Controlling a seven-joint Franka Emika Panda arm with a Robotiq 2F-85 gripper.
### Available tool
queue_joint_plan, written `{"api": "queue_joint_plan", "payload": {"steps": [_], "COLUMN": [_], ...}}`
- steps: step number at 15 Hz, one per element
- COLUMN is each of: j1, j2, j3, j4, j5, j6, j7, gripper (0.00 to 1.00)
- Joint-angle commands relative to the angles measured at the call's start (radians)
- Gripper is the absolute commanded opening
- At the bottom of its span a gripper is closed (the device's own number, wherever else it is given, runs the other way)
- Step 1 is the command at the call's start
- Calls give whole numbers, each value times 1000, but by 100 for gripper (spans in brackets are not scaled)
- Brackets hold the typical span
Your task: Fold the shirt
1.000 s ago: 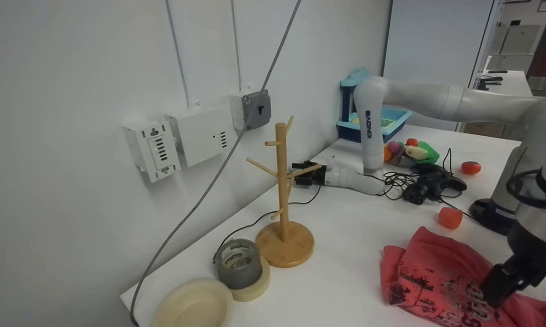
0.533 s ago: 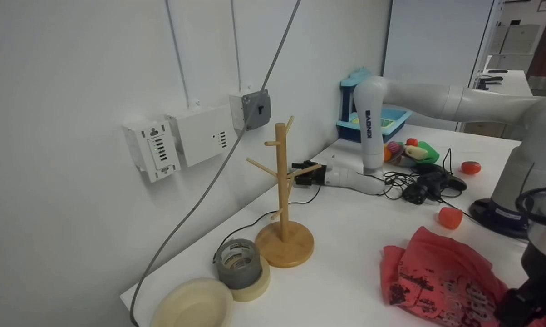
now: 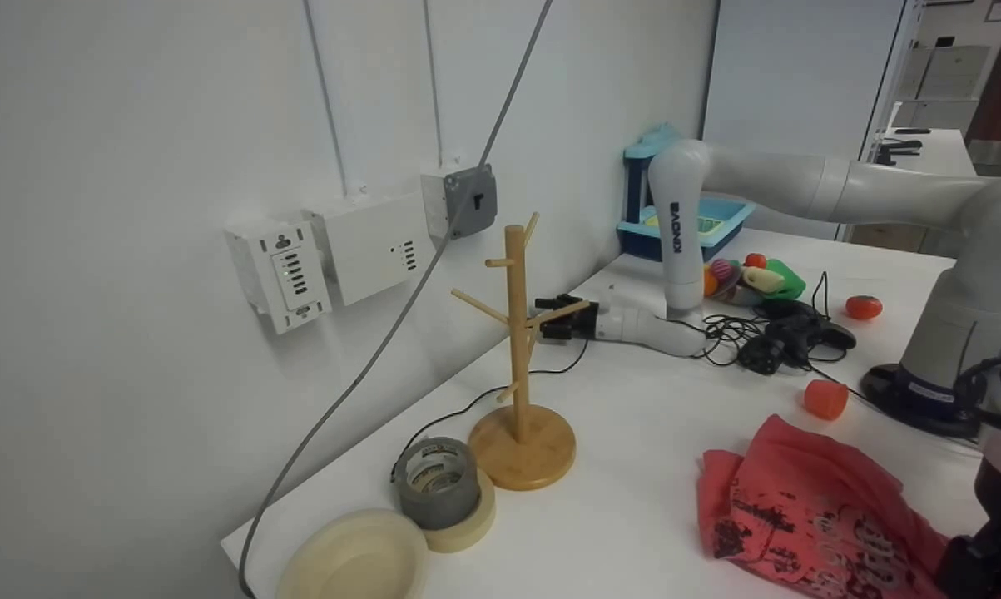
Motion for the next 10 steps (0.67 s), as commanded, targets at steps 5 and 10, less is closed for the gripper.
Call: {"api": "queue_joint_plan", "payload": {"steps": [5, 10], "j1": [37, 39], "j2": [47, 57], "j3": [-72, -89], "j4": [1, 1], "j5": [-103, -193], "j6": [-42, -63], "j7": [142, 325], "gripper": [100, 100]}}
